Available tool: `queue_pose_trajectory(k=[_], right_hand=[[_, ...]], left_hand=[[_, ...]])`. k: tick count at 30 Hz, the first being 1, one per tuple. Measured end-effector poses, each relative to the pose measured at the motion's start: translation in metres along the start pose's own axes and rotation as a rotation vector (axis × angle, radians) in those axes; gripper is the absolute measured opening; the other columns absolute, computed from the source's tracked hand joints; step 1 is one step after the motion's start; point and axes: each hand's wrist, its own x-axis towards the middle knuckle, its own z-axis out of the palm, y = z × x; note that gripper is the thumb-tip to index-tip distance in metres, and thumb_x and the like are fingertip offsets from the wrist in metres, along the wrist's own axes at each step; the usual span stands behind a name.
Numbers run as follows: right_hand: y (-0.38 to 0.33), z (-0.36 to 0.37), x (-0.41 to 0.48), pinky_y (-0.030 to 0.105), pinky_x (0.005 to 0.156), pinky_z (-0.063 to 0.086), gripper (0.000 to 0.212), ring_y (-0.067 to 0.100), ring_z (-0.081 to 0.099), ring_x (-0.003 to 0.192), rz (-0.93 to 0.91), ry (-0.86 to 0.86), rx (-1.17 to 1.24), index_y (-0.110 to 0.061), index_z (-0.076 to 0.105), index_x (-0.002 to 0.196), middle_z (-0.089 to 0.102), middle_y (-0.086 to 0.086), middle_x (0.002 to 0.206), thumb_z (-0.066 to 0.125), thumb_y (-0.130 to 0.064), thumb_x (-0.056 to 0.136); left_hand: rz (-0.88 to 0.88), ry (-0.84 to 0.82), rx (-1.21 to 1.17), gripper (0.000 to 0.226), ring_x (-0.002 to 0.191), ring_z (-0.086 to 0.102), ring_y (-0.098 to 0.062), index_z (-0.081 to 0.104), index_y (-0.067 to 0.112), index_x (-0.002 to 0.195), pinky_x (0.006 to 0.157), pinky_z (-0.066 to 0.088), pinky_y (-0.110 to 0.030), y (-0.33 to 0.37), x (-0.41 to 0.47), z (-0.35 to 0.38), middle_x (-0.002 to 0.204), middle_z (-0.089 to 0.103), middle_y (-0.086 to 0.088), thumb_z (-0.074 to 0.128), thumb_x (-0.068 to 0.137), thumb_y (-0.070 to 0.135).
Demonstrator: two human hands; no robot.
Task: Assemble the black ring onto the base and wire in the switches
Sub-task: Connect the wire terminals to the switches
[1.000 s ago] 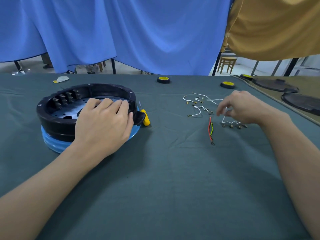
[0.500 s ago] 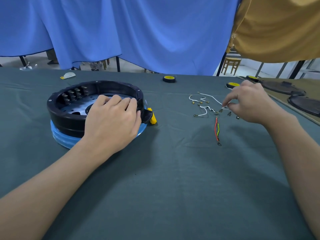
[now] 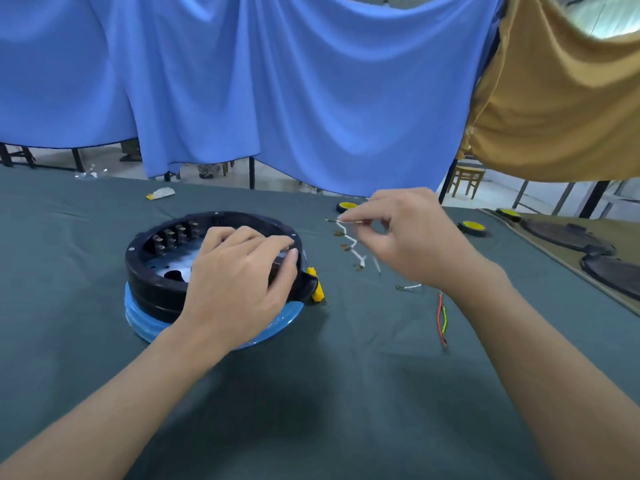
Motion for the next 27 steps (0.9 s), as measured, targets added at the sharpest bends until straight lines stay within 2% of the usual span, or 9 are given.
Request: queue_pose_trajectory(k=[3, 7, 9, 12, 14, 16, 19, 23, 27], right_hand=[[-0.021, 0.013, 0.022, 0.039, 0.066, 0.047, 0.018, 0.031, 0.055, 0.069, -0.074, -0.051, -0.043, -0.012, 0.074, 0.090, 0.065, 0.013, 0.069, 0.057, -0.010, 0.085], [-0.042, 0.033, 0.048, 0.038, 0.065, 0.048, 0.022, 0.025, 0.047, 0.074, -0.103, -0.045, -0.122, -0.015, 0.072, 0.095, 0.063, 0.005, 0.069, 0.050, -0.016, 0.088], [-0.053, 0.041, 0.062, 0.038, 0.065, 0.049, 0.023, 0.026, 0.051, 0.078, -0.068, -0.014, -0.104, -0.018, 0.071, 0.097, 0.064, 0.003, 0.072, 0.050, -0.017, 0.087], [-0.066, 0.050, 0.081, 0.036, 0.069, 0.050, 0.025, 0.027, 0.056, 0.079, 0.008, 0.018, 0.007, -0.022, 0.071, 0.104, 0.067, -0.001, 0.076, 0.052, -0.017, 0.087], [-0.072, 0.057, 0.092, 0.032, 0.072, 0.048, 0.022, 0.023, 0.056, 0.074, 0.045, 0.018, 0.128, -0.021, 0.072, 0.103, 0.062, -0.008, 0.068, 0.056, -0.018, 0.089], [-0.076, 0.065, 0.102, 0.018, 0.069, 0.043, 0.018, 0.013, 0.059, 0.070, 0.075, -0.002, 0.257, -0.019, 0.073, 0.099, 0.061, -0.013, 0.066, 0.058, -0.017, 0.091], [-0.079, 0.079, 0.108, 0.006, 0.056, 0.038, 0.018, -0.001, 0.056, 0.053, 0.165, -0.070, 0.483, -0.019, 0.072, 0.097, 0.067, -0.012, 0.066, 0.056, -0.013, 0.092], [-0.074, 0.092, 0.109, 0.019, 0.054, 0.041, 0.014, 0.000, 0.048, 0.042, 0.346, -0.066, 0.738, -0.021, 0.070, 0.086, 0.072, -0.005, 0.068, 0.061, -0.011, 0.089], [-0.077, 0.099, 0.111, 0.024, 0.048, 0.036, 0.010, 0.005, 0.040, 0.038, 0.534, -0.125, 1.025, -0.010, 0.068, 0.085, 0.068, 0.002, 0.062, 0.062, -0.004, 0.089]], left_hand=[[-0.126, 0.000, -0.058, 0.030, 0.077, 0.067, -0.026, 0.075, 0.010, 0.088, 0.083, 0.040, -0.038, -0.012, 0.010, -0.009, 0.076, 0.073, -0.001, 0.051, 0.093, 0.028], [-0.454, -0.010, -0.484, 0.057, 0.077, 0.067, -0.029, 0.073, 0.009, 0.083, 0.084, 0.051, -0.047, -0.027, 0.019, -0.023, 0.073, 0.072, -0.011, 0.037, 0.094, 0.052], [-0.567, -0.040, -0.645, 0.053, 0.079, 0.069, -0.024, 0.072, 0.016, 0.083, 0.083, 0.053, -0.047, -0.031, 0.020, -0.027, 0.075, 0.073, -0.006, 0.041, 0.091, 0.059], [-0.609, -0.027, -0.593, 0.009, 0.077, 0.069, -0.009, 0.068, 0.032, 0.096, 0.082, 0.055, -0.039, -0.035, 0.021, -0.027, 0.076, 0.074, 0.018, 0.063, 0.091, 0.037], [-0.643, 0.019, -0.565, 0.020, 0.076, 0.070, -0.008, 0.068, 0.026, 0.110, 0.082, 0.055, -0.039, -0.045, 0.021, -0.025, 0.075, 0.074, 0.017, 0.066, 0.091, 0.019], [-0.684, 0.013, -0.632, 0.022, 0.078, 0.072, -0.011, 0.067, 0.025, 0.109, 0.079, 0.056, -0.039, -0.054, 0.020, -0.025, 0.074, 0.075, 0.012, 0.064, 0.092, 0.011], [-0.679, -0.030, -0.635, 0.021, 0.073, 0.071, -0.009, 0.064, 0.029, 0.104, 0.065, 0.052, -0.029, -0.065, 0.020, -0.024, 0.072, 0.074, 0.015, 0.064, 0.092, 0.011], [-0.639, -0.177, -0.554, 0.014, 0.077, 0.069, -0.001, 0.065, 0.031, 0.104, 0.073, 0.050, -0.024, -0.094, 0.025, -0.031, 0.072, 0.074, 0.019, 0.067, 0.091, 0.028], [-0.815, -0.149, -0.520, 0.022, 0.079, 0.069, -0.005, 0.064, 0.023, 0.112, 0.071, 0.046, -0.026, -0.149, 0.039, -0.029, 0.076, 0.076, 0.011, 0.065, 0.092, 0.033]])
